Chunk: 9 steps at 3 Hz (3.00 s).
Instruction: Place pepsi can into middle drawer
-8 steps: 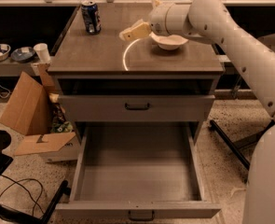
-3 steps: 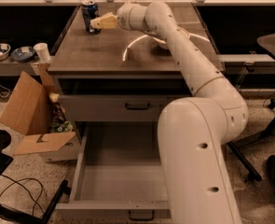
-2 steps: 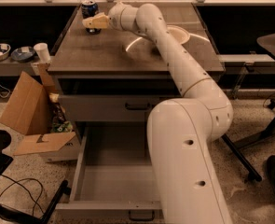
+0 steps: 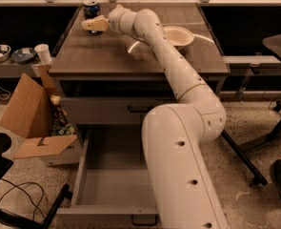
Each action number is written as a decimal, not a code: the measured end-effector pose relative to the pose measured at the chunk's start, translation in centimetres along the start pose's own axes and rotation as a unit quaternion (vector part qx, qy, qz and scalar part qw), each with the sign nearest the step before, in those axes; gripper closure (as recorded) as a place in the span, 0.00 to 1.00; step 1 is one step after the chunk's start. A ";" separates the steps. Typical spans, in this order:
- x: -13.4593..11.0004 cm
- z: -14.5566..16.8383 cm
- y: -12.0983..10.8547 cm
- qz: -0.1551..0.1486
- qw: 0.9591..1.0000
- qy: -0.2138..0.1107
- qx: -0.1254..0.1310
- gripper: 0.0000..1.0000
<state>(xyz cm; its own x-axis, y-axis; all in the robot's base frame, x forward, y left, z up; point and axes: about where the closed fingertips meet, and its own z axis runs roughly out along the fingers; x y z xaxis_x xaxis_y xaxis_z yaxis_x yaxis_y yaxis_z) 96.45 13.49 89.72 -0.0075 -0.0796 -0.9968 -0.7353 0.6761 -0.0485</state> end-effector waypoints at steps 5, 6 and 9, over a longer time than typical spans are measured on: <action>-1.8 3.2 1.1 -0.019 1.000 -0.022 -0.005 0.27; -2.0 3.5 1.5 -0.025 0.999 -0.025 -0.008 0.49; -2.1 3.5 1.5 -0.026 0.999 -0.025 -0.008 1.00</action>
Offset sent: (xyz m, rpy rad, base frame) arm 0.0474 0.0047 0.0151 0.0576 -0.0265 -0.0148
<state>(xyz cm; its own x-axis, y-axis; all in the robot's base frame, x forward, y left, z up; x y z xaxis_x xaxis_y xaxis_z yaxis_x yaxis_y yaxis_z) 97.74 17.28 91.48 0.0649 -0.0765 -0.9950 -0.7450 0.6597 -0.0993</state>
